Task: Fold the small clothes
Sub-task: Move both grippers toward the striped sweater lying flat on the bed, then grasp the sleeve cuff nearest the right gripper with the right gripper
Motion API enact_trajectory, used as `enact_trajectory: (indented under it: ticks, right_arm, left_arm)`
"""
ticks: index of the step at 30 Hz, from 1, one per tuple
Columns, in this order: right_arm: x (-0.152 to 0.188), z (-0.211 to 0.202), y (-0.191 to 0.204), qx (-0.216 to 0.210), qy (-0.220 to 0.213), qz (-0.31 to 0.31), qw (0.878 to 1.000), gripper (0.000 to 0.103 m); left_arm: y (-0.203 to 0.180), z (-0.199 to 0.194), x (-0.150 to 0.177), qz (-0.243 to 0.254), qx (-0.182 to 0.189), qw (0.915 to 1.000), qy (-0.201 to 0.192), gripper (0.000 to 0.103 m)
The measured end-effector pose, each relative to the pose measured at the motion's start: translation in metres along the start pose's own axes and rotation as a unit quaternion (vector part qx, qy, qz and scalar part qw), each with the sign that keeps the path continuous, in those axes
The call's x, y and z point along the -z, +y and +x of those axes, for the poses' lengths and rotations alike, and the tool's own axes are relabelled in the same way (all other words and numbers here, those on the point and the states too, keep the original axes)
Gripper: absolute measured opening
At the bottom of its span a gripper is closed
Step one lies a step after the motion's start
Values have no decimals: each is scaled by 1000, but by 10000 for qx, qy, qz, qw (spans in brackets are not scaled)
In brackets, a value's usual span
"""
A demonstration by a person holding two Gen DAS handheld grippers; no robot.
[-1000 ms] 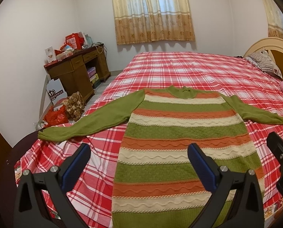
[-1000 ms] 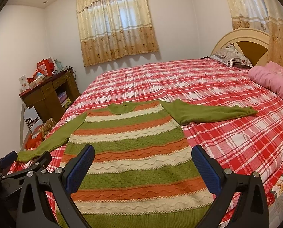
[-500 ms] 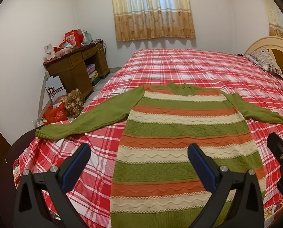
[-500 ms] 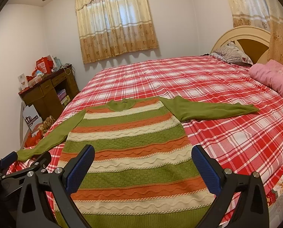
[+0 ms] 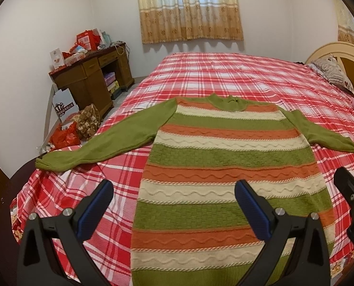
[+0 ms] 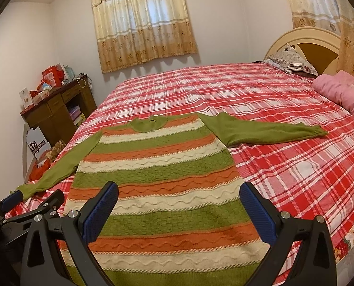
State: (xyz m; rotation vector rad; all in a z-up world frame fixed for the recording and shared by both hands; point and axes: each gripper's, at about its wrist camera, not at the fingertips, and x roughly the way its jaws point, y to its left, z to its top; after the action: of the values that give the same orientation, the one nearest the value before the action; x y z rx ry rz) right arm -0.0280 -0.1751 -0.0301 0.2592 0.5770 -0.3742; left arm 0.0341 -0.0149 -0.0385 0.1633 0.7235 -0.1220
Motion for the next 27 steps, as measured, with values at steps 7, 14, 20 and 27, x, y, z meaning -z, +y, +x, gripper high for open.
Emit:
enact_trajectory:
  ticks: [7,14,20,27]
  right_arm:
    - [-8,14,-4,153,-68,-77,9998,102]
    - [-21,33,-6,405,-139,-303,9986,102]
    - [-33,56,-13,377,-144,-385,9984,102]
    - [-45,93,-42,186,195,-87,9996,102]
  left_arm:
    - [-8,15,-8,13,146,9998,109,103]
    - [-17,35,-19,63,78,9997,202,103]
    - [-27,57,-30,123,-4,9995,305,103]
    - [-35,80,-44,180,52,9998,98,103]
